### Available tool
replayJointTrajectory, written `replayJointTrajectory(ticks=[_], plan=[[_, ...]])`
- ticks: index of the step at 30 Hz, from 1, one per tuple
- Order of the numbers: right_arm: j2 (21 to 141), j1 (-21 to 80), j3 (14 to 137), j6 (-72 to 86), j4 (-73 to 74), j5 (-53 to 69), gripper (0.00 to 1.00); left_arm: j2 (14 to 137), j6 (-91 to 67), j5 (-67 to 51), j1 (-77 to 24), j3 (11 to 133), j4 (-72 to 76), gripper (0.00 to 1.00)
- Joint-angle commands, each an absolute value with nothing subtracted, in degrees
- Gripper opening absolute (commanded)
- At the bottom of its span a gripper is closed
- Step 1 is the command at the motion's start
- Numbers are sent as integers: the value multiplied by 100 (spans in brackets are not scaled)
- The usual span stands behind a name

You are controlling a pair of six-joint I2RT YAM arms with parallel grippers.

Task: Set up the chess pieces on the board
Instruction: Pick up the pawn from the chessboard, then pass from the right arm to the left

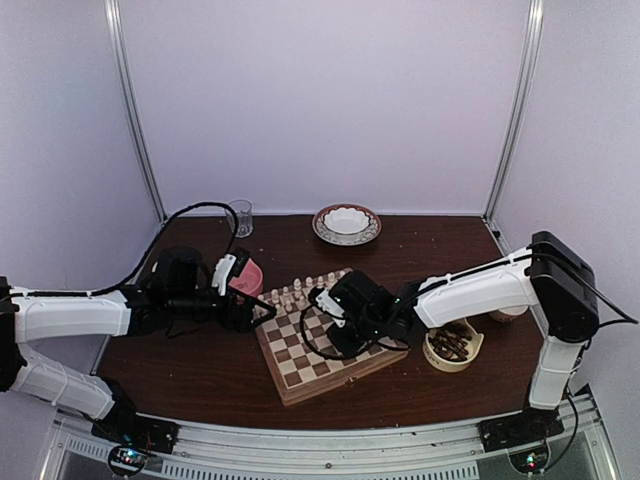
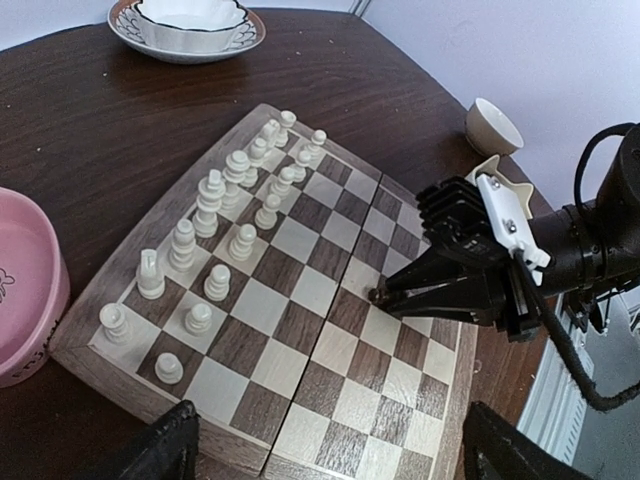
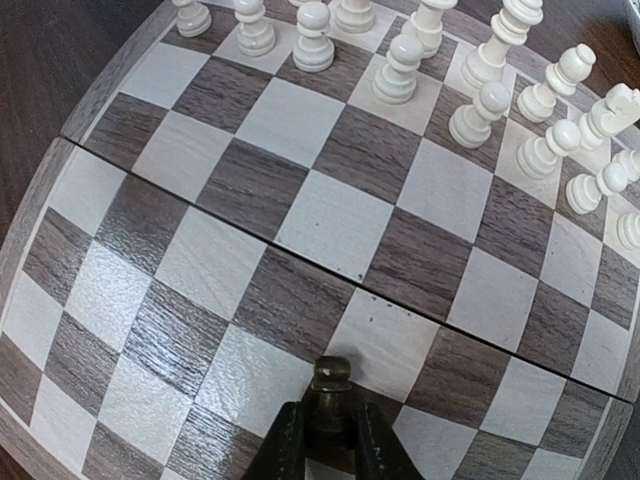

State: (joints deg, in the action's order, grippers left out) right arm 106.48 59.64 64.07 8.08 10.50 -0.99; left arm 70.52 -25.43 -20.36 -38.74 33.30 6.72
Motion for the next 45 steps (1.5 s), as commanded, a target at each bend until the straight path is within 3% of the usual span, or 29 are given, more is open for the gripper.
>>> replayJointTrajectory(ticks=[1, 8, 19, 45], plan=[[10251, 6092, 6185, 695, 855, -100, 18, 6995, -2502, -2147, -3911, 3477, 799, 91], [9578, 6274, 5698, 520, 219, -113, 18, 7316, -2837, -3066, -3912, 3520, 1336, 89], [8926, 6486, 5215, 219, -435, 458, 18, 8206, -3074, -4131, -4346, 3977, 1758, 76], [8859, 6623, 5145, 79, -613, 927, 17, 8978, -3199, -4689, -4614, 4348, 1904, 51]])
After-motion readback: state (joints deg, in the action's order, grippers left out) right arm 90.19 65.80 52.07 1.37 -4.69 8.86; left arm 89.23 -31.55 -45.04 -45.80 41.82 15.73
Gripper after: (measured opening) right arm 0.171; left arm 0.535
